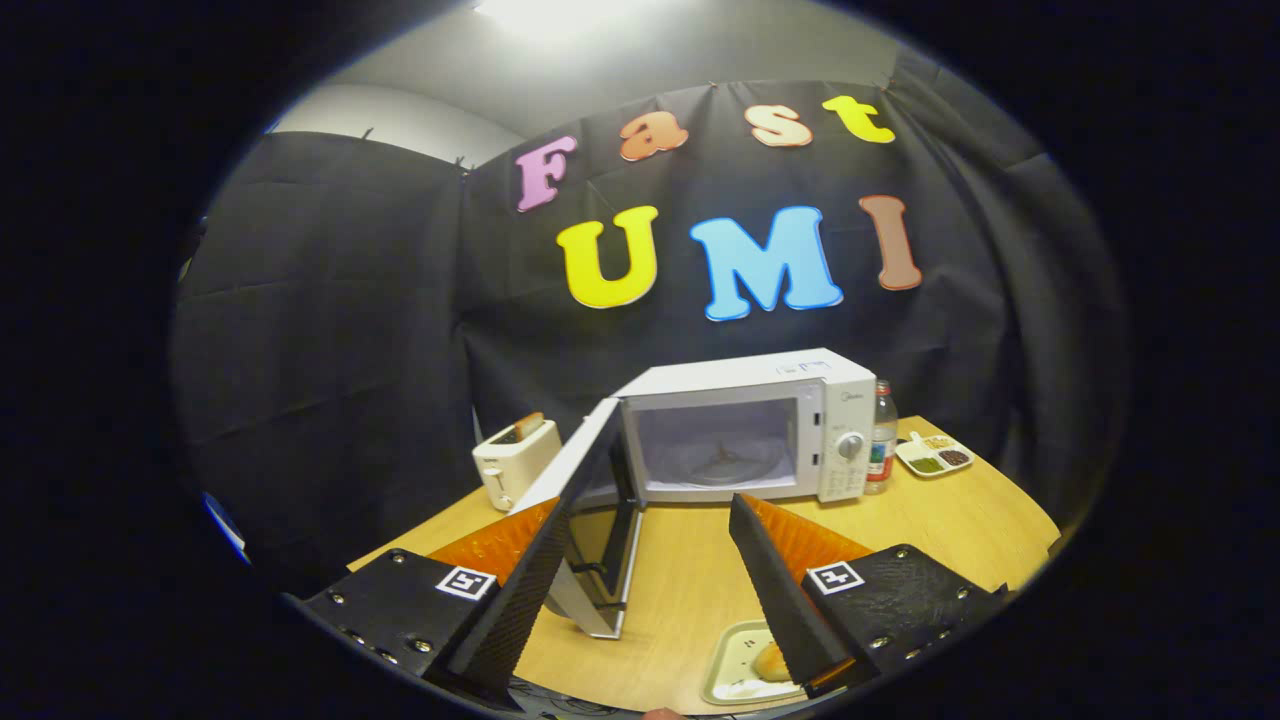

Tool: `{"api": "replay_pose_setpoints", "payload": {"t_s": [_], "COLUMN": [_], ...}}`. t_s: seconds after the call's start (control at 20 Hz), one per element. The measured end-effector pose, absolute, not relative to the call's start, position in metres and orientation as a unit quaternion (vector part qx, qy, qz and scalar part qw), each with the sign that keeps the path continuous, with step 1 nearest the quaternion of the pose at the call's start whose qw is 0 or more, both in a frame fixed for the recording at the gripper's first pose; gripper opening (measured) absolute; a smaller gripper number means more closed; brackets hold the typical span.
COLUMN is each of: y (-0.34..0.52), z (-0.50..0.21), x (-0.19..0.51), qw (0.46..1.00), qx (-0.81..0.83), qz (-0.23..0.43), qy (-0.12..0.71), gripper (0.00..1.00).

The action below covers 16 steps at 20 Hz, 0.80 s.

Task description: Open the microwave, put the food inside, and close the microwave door.

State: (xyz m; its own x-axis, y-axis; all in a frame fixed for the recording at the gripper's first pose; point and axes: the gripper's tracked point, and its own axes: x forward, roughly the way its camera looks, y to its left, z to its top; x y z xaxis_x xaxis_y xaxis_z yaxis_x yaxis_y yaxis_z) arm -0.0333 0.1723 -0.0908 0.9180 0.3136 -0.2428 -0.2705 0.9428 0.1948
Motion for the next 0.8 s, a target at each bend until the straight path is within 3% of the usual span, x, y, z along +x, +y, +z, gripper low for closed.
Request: {"api": "replay_pose_setpoints", "payload": {"t_s": [0.35,0.8], "y": [0.117,0.094], "z": [-0.180,-0.261], "x": [-0.027,-0.041], "qw": [0.966,0.948], "qx": [0.075,0.019], "qz": [0.079,0.046], "qy": [0.236,0.315], "gripper": [0.98,0.98]}}
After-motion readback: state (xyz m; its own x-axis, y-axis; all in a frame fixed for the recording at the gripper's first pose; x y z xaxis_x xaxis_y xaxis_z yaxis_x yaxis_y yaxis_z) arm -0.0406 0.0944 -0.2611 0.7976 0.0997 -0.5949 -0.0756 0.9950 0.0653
